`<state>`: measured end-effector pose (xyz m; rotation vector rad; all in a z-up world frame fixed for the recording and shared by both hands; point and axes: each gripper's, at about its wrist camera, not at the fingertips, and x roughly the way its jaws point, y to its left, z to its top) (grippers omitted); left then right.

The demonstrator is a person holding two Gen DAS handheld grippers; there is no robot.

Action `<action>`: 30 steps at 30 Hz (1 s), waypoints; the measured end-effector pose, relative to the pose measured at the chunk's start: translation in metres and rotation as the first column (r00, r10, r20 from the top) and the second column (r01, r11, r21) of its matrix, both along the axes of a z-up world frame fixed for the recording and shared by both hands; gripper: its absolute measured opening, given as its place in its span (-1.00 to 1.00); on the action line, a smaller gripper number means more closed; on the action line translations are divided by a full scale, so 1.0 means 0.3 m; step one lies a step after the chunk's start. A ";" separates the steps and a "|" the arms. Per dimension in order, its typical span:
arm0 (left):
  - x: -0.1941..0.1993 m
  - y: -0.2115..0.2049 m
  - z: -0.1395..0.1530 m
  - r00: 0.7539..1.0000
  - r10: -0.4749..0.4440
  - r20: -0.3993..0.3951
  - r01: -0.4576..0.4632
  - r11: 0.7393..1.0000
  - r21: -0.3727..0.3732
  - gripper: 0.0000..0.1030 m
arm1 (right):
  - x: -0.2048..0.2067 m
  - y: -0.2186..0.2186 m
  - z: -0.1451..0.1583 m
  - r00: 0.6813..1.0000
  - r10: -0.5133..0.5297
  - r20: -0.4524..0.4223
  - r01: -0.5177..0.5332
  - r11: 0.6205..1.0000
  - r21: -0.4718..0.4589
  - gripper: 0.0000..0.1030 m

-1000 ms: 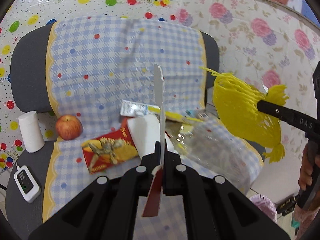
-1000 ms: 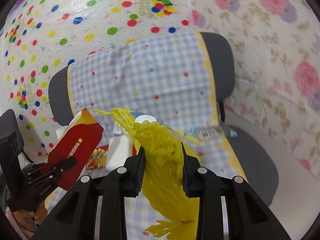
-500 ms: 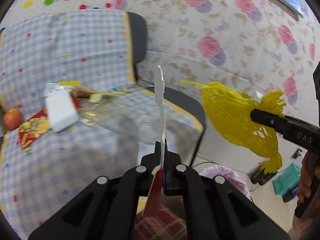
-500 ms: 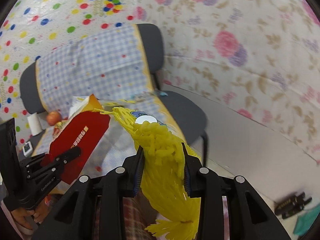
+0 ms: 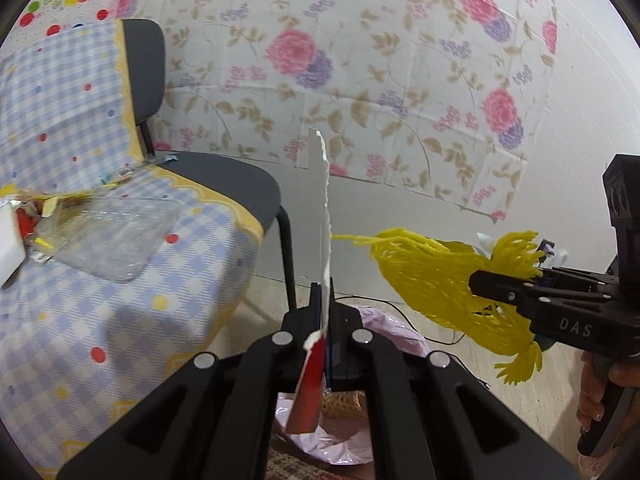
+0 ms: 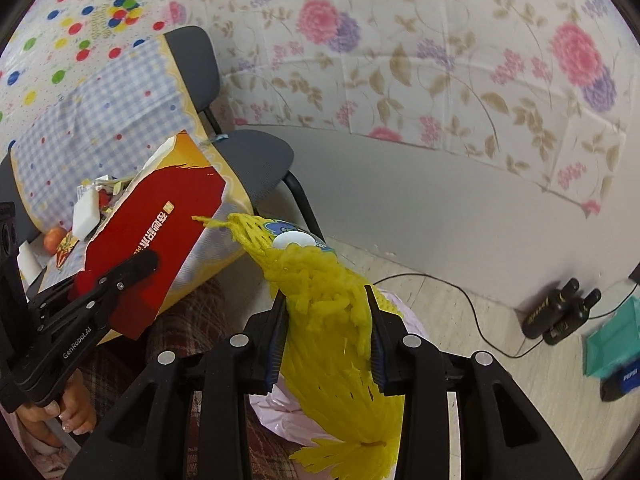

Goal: Collect trash
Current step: 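Carry red packet and yellow net over the trash bag and open both grippers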

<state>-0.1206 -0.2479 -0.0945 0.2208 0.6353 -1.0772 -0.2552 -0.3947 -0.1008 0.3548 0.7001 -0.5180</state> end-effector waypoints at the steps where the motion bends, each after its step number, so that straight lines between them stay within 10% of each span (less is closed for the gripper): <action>1: -0.005 -0.012 -0.002 1.000 -0.008 0.003 0.008 1.000 0.006 -1.00 | -0.003 -0.011 -0.012 1.000 -0.005 -0.004 0.005 1.000 0.006 -0.28; 12: -0.008 -0.128 -0.015 0.998 -0.054 -0.017 0.054 0.998 0.028 -0.96 | 0.021 -0.111 -0.100 0.999 -0.031 0.008 0.031 0.997 0.075 -0.05; 16: 0.009 -0.140 -0.031 0.999 -0.038 -0.037 0.039 0.999 0.035 -0.25 | 0.034 -0.143 -0.116 0.999 -0.045 0.023 0.042 0.994 0.103 0.03; 30: 0.153 0.079 0.033 0.985 0.175 -0.002 -0.175 0.984 0.022 -0.22 | 0.077 -0.061 0.024 0.997 -0.007 0.081 0.010 1.000 -0.027 0.06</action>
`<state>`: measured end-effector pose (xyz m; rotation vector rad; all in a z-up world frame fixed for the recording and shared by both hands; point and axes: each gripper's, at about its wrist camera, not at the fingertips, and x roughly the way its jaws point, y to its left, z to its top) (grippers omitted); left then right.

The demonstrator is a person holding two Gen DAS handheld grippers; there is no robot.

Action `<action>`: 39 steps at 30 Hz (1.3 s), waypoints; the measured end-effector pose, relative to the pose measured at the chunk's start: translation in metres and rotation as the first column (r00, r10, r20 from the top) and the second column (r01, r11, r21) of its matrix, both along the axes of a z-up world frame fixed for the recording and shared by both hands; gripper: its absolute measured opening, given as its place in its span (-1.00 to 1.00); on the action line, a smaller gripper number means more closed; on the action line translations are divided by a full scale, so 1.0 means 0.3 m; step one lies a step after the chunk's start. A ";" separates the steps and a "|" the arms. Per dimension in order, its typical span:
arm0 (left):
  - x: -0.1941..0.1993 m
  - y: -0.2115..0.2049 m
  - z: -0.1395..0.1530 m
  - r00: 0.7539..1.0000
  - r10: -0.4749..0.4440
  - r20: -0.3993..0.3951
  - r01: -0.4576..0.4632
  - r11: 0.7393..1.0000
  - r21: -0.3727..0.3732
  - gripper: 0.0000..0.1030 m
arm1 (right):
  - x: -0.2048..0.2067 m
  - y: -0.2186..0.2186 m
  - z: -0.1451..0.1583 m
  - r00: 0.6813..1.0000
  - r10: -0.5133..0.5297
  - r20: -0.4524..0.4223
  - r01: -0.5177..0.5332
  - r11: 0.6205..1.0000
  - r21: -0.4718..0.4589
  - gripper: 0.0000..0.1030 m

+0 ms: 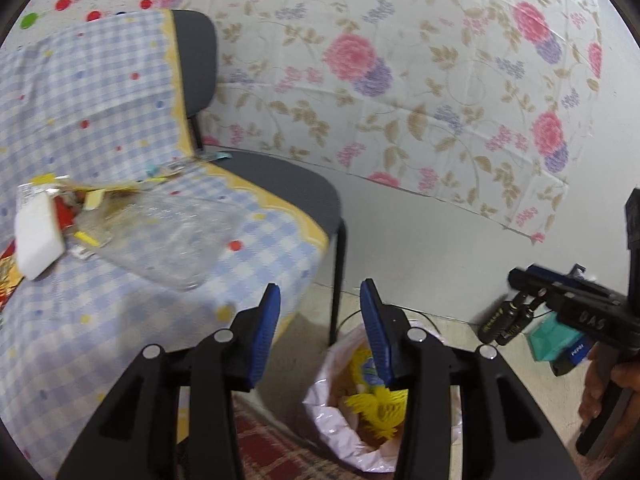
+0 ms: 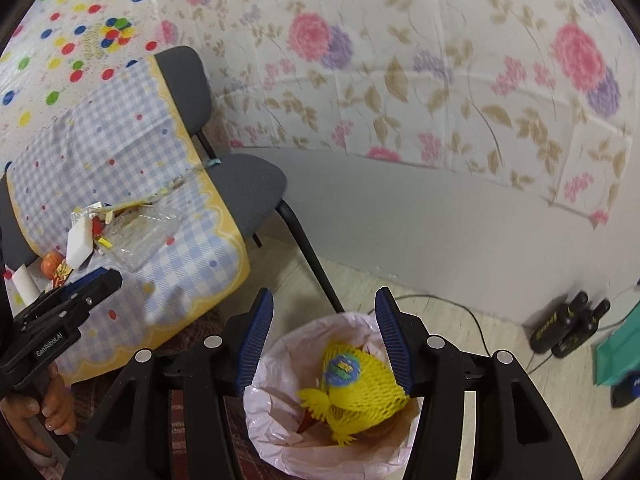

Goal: Collect trash
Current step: 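Carry red packet and yellow net over the trash bag and open both grippers, then return the left gripper to the chair and grasp the white foam block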

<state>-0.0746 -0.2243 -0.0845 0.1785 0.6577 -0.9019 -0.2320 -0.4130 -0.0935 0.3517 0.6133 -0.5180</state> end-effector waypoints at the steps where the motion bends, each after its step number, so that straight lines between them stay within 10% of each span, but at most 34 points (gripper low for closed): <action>1: 0.007 0.019 0.001 1.000 0.011 -0.002 -0.011 1.000 0.001 -0.22 | 0.015 0.016 0.017 1.000 0.017 0.008 -0.017 1.000 -0.010 0.06; 17: 0.201 0.336 0.052 0.959 0.281 0.036 -0.282 0.959 0.019 -0.09 | 0.383 0.226 0.116 0.957 0.289 0.025 -0.286 0.955 -0.083 0.06; 24: 0.335 0.497 0.052 0.884 0.465 0.037 -0.466 0.885 0.012 0.52 | 0.556 0.313 0.128 0.928 0.373 0.015 -0.367 0.920 -0.136 0.35; 29: 0.458 0.543 0.025 0.824 0.566 0.013 -0.566 0.824 0.037 0.60 | 0.673 0.350 0.116 0.917 0.399 0.010 -0.392 0.906 -0.161 0.44; 39: 0.630 0.453 -0.036 0.809 0.588 -0.008 -0.585 0.806 0.088 0.60 | 0.859 0.344 0.109 0.904 0.427 0.001 -0.421 0.893 -0.161 0.17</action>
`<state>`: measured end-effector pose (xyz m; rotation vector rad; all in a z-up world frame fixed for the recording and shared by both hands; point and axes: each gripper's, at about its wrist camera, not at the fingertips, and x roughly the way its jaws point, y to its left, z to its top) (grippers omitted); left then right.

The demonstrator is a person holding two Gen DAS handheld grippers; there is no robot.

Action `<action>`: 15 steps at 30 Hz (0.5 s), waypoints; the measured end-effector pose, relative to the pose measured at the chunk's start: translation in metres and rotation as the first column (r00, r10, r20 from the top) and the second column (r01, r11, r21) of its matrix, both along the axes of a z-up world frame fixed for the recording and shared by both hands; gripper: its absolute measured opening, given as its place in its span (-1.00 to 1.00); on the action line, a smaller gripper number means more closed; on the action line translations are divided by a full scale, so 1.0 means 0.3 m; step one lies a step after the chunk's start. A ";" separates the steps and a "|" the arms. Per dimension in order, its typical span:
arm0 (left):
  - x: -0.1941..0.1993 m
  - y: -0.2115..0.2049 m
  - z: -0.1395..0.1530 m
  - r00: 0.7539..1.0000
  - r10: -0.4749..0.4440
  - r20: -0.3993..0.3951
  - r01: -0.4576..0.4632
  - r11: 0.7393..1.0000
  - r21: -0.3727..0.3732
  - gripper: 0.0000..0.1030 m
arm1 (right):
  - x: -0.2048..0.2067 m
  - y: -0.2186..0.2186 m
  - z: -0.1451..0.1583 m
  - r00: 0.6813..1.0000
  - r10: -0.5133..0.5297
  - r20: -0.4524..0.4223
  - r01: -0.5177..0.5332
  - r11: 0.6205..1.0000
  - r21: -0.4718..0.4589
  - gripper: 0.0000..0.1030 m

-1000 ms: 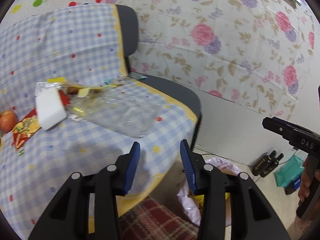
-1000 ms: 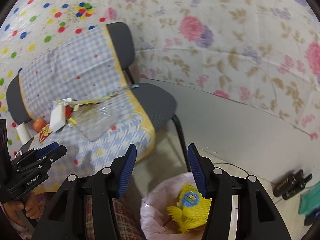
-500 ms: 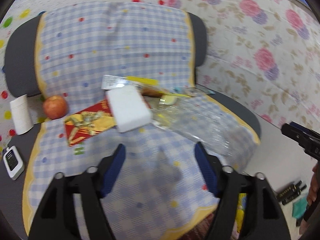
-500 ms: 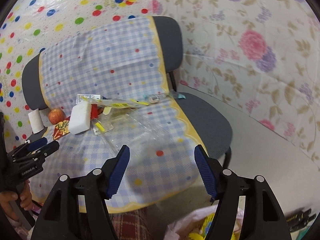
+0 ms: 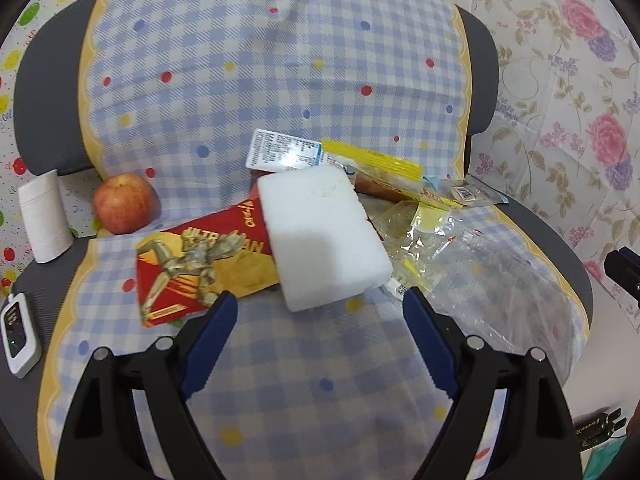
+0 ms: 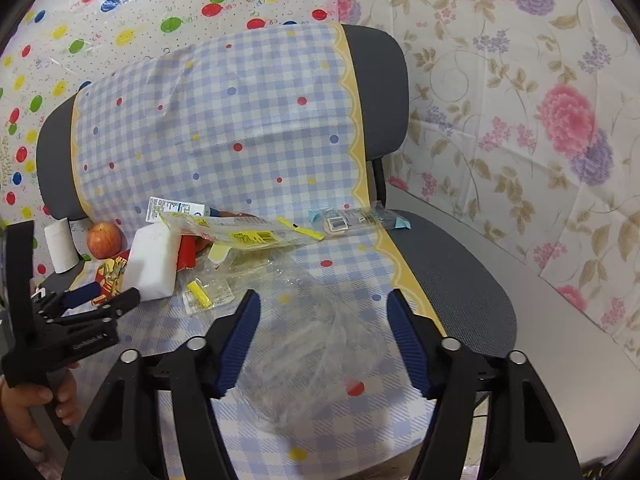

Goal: Collect trash
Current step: 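Return the left gripper to the chair and grasp the white foam block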

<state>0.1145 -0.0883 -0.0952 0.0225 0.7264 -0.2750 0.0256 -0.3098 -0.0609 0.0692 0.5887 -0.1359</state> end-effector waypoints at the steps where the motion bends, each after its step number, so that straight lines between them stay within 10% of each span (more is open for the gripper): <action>1: 0.011 -0.011 -0.006 1.000 -0.002 -0.007 0.002 1.000 0.000 0.60 | 0.007 -0.001 -0.004 1.000 0.002 -0.002 -0.002 1.000 0.003 0.16; 10: 0.105 -0.065 -0.054 0.997 0.057 -0.053 -0.057 0.998 -0.003 0.60 | 0.031 -0.024 -0.064 0.999 -0.009 -0.035 0.010 1.000 0.028 0.13; 15: 0.134 -0.063 -0.077 0.993 0.079 -0.084 -0.079 0.997 0.011 0.26 | 0.028 -0.015 -0.071 0.999 -0.003 -0.047 0.004 1.000 0.029 0.13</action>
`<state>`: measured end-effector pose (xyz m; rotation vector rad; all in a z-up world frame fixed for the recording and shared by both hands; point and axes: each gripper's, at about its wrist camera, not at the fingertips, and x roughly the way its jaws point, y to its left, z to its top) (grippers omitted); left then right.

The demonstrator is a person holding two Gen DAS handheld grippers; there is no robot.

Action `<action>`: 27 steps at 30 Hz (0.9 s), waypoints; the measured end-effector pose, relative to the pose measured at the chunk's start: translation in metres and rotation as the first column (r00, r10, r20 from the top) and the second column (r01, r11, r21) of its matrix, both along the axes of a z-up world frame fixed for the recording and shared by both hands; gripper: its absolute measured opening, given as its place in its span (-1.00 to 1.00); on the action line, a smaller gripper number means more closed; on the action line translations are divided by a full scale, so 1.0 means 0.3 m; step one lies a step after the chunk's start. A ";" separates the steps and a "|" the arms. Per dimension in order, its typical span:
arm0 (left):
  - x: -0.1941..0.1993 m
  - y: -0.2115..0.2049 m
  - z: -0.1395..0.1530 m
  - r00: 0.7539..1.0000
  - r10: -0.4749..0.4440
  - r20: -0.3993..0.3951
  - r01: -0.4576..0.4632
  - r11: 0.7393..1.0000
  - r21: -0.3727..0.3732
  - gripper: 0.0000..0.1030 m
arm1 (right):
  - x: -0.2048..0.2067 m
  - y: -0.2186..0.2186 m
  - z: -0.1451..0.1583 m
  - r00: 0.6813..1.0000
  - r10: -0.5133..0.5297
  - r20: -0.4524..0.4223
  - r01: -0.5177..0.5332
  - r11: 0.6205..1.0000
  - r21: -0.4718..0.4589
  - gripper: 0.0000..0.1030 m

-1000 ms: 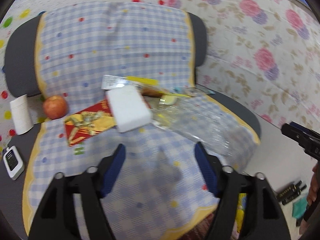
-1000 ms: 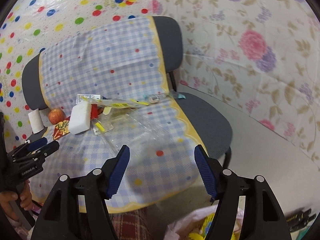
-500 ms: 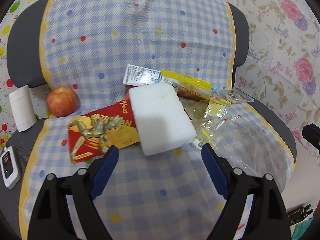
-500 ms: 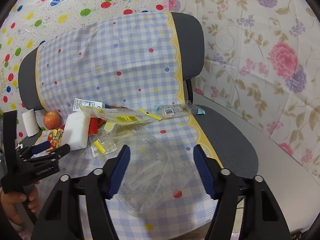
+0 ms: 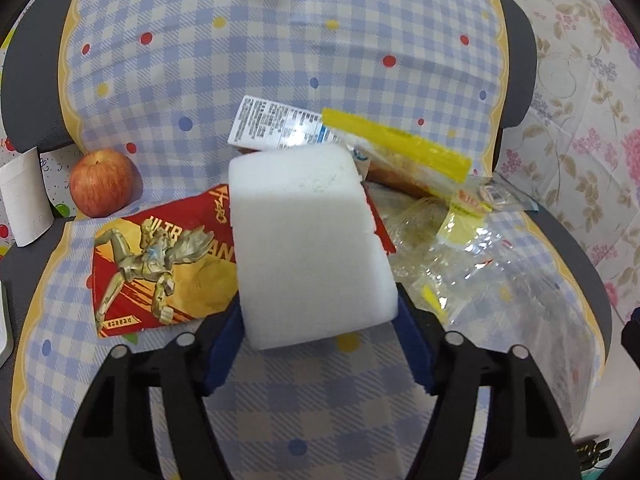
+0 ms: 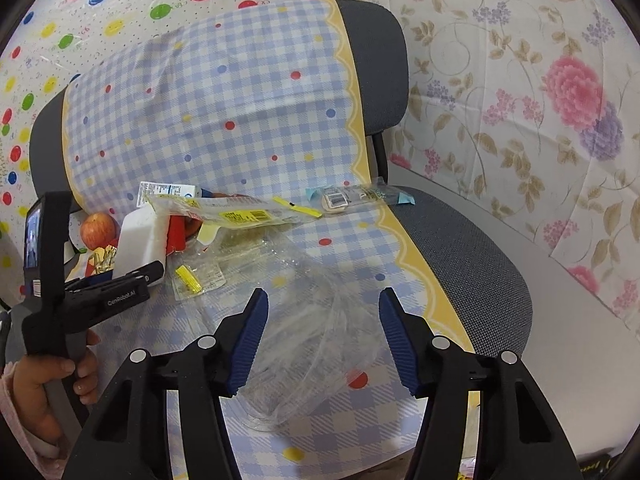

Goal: Collect trash
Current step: 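Return the left gripper to the chair and grasp the white foam block, then grasp the yellow plastic packet with the right gripper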

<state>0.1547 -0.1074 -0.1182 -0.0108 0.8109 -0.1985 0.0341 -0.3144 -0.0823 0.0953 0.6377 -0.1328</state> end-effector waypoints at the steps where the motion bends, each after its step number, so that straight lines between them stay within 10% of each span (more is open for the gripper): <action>1: -0.008 0.009 0.003 1.000 -0.003 0.003 0.003 1.000 0.004 0.25 | -0.002 0.005 0.003 1.000 0.004 0.002 -0.004 1.000 -0.002 0.13; 15: -0.158 0.271 0.185 0.989 -0.055 0.135 0.058 0.998 -0.022 0.24 | 0.154 0.241 0.023 0.977 0.212 -0.025 -0.213 0.971 -0.106 0.15; 27: -0.097 0.321 0.155 0.993 -0.034 0.114 0.043 0.997 -0.070 0.25 | 0.440 0.395 -0.028 0.936 0.316 -0.152 -0.347 0.901 -0.259 -0.05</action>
